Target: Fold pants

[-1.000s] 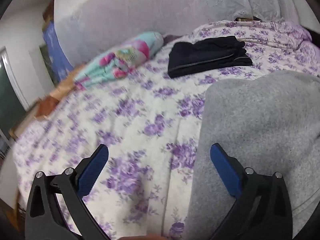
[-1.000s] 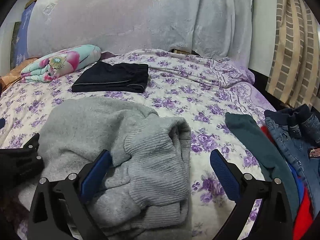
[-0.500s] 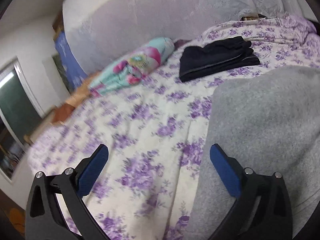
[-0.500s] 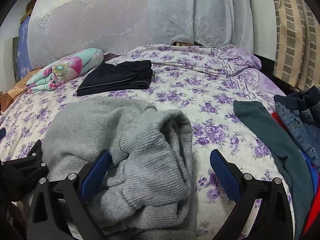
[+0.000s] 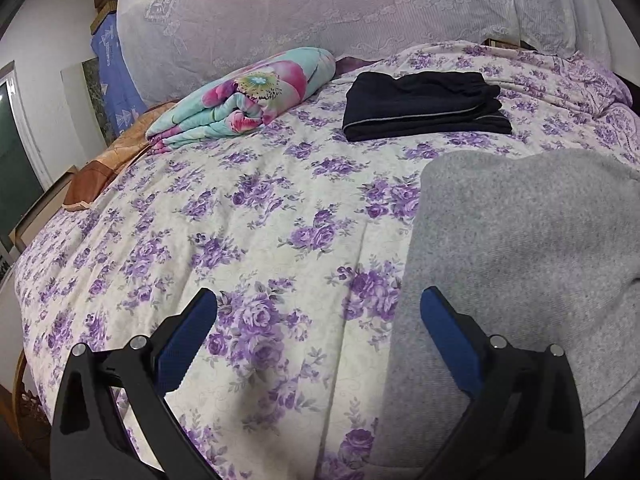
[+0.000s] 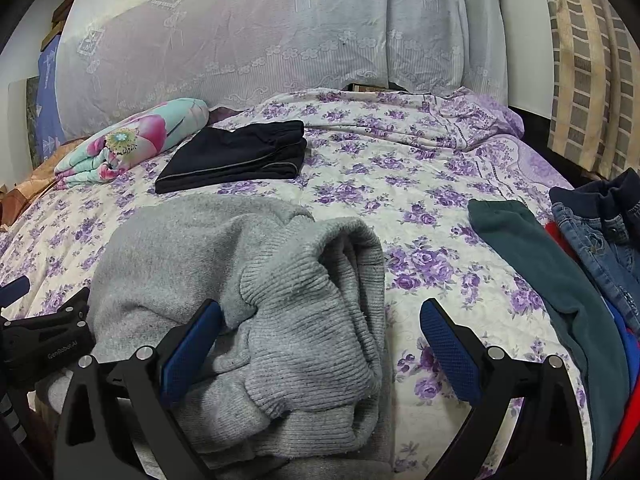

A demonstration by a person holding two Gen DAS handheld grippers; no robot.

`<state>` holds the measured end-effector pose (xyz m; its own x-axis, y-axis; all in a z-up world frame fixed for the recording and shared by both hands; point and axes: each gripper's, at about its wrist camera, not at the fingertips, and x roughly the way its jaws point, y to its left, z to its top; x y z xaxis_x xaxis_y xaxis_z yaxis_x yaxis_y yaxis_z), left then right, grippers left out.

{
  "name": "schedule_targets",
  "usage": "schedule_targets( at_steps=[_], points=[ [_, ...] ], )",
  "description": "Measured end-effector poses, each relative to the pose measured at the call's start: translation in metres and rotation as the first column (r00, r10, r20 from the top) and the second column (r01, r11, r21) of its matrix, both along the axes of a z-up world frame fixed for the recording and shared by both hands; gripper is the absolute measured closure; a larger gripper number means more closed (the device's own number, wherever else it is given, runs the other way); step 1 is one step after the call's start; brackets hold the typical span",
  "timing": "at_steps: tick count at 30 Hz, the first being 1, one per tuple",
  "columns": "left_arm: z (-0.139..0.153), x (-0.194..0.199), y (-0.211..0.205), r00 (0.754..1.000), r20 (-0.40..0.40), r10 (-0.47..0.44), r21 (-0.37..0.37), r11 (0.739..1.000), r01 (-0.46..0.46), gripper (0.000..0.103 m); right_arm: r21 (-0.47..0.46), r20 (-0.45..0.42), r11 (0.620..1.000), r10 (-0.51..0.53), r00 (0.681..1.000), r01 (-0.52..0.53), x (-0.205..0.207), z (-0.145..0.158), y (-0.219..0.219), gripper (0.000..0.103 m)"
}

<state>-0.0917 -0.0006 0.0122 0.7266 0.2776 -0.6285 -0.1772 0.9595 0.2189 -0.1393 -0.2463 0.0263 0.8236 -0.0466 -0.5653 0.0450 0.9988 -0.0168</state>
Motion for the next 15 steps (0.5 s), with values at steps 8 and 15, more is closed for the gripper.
schedule_targets(
  at_steps=[8,15],
  points=[
    [0.012,-0.014,0.002,0.996,0.060,-0.063,-0.049,0.997,0.066,0.004,-0.008,0.018,1.000,0.015,1.000,-0.015,-0.006,0.005,0.001,0.003],
    [0.011,-0.021,-0.017,0.980,0.065,-0.187,-0.006,0.982,0.188,0.004,-0.041,-0.024,0.998,0.056,0.998,-0.057,-0.014,-0.002,0.005,0.003]
  ],
)
